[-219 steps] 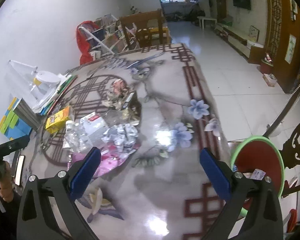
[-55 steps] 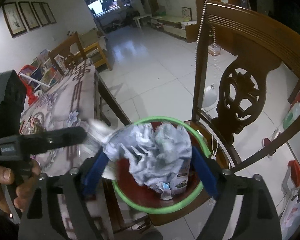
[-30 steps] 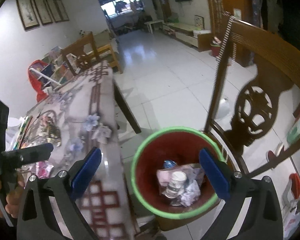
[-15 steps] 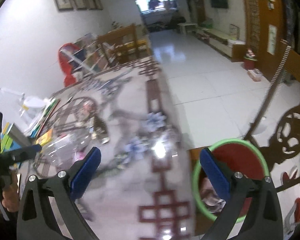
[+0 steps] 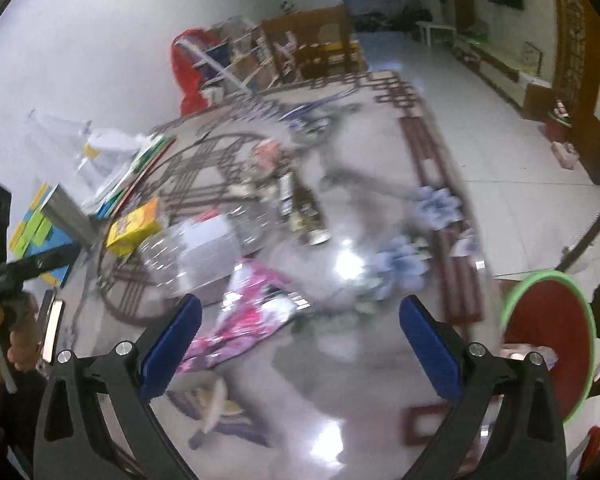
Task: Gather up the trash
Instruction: 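Move both tools back over the table toward the yellow box and pink bag, then grasp the yellow chip box with the left tool while the right tool grasps the pink bag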
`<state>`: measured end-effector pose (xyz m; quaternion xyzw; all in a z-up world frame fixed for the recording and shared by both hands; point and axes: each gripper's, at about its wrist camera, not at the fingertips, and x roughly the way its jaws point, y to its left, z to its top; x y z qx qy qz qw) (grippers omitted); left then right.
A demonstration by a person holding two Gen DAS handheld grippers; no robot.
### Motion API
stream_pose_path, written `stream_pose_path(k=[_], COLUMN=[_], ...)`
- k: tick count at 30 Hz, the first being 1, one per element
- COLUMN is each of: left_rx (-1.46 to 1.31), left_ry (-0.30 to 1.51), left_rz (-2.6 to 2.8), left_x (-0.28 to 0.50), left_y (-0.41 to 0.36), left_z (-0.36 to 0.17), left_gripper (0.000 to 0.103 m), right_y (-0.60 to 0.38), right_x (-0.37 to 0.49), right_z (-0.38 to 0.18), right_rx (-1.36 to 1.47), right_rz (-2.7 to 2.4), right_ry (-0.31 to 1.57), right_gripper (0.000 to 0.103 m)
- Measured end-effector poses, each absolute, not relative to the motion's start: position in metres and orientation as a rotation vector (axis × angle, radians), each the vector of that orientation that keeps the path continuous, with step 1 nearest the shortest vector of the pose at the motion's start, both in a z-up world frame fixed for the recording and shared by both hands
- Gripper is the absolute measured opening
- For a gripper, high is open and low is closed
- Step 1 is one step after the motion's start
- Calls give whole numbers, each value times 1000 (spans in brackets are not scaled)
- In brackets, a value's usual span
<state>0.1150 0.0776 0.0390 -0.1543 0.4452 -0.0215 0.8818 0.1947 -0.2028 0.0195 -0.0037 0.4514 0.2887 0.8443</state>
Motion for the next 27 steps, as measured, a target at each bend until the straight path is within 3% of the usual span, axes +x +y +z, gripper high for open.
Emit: stream_pose_path(k=[13, 27], left_rx=[-243, 93], left_ry=[986, 1138], left_rz=[-6, -66], left_x=[120, 182], left_y=[141, 169], left_z=[16, -31], left_gripper=[98, 98], right_y=[-142, -123], right_x=[184, 194], right_z=[-22, -57], right_rx=[-20, -4], right_rz=[617, 447], right_ry=[1079, 1108], right_gripper=[96, 95])
